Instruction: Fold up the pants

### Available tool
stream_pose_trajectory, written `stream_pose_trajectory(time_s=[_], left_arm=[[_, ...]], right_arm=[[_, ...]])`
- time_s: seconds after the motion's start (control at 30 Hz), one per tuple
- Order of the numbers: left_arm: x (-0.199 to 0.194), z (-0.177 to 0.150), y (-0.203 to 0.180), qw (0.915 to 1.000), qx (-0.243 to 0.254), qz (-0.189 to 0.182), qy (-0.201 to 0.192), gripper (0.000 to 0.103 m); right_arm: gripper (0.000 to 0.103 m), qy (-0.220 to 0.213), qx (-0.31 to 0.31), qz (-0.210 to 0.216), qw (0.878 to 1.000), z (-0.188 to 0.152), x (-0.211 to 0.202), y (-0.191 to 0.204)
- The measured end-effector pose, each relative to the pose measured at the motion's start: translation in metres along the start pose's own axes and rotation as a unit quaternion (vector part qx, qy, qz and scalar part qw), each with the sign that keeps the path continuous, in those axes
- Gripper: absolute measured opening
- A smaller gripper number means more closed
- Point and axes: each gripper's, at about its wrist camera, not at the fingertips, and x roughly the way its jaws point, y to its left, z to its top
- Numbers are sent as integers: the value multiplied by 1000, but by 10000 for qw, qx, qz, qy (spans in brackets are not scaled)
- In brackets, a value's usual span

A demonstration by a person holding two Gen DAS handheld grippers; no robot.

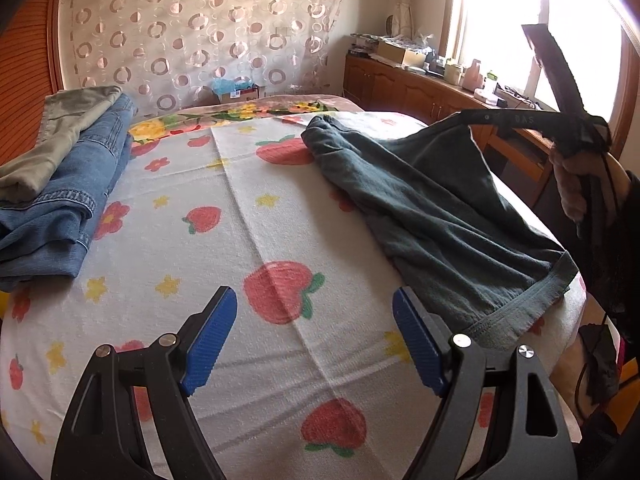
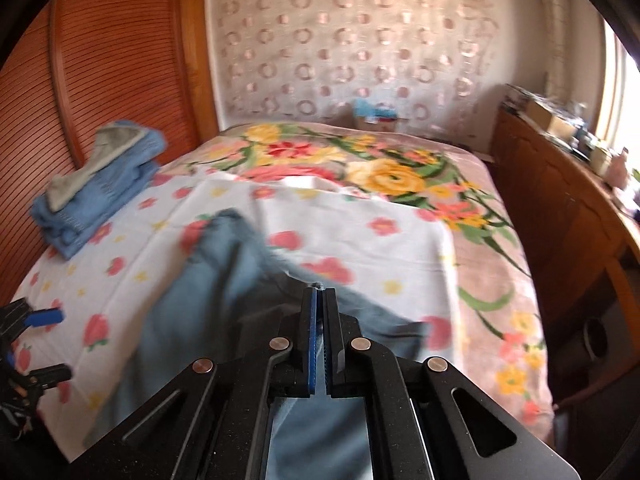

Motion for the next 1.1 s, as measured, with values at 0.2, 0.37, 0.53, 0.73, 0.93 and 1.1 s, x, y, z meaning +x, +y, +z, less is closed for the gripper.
stream_pose_trajectory(time_s=[0.2, 0.37, 0.53, 0.73, 0.93, 1.1], left_arm=[[1, 0, -1, 10000, 10, 4, 9, 81], [1, -1, -2, 10000, 34, 2, 27, 81], [2, -2, -4, 10000, 75, -9, 35, 81], [4, -2, -7, 9999, 92, -61, 51, 81], [0, -2, -18, 9997, 176, -169, 34, 81], [1, -2, -30, 9992, 281, -273, 66, 81]], right_arm=[[2, 76, 225, -359, 9991, 2, 7, -19], [2, 260, 368, -618, 9971, 4, 20, -17], [2, 345, 426, -724, 9959, 11, 32, -13], [8, 256, 544, -583, 9965, 5, 12, -7], [20, 144, 465, -426, 9979, -25, -32, 10], [28, 66, 412, -262, 9988, -63, -72, 25]])
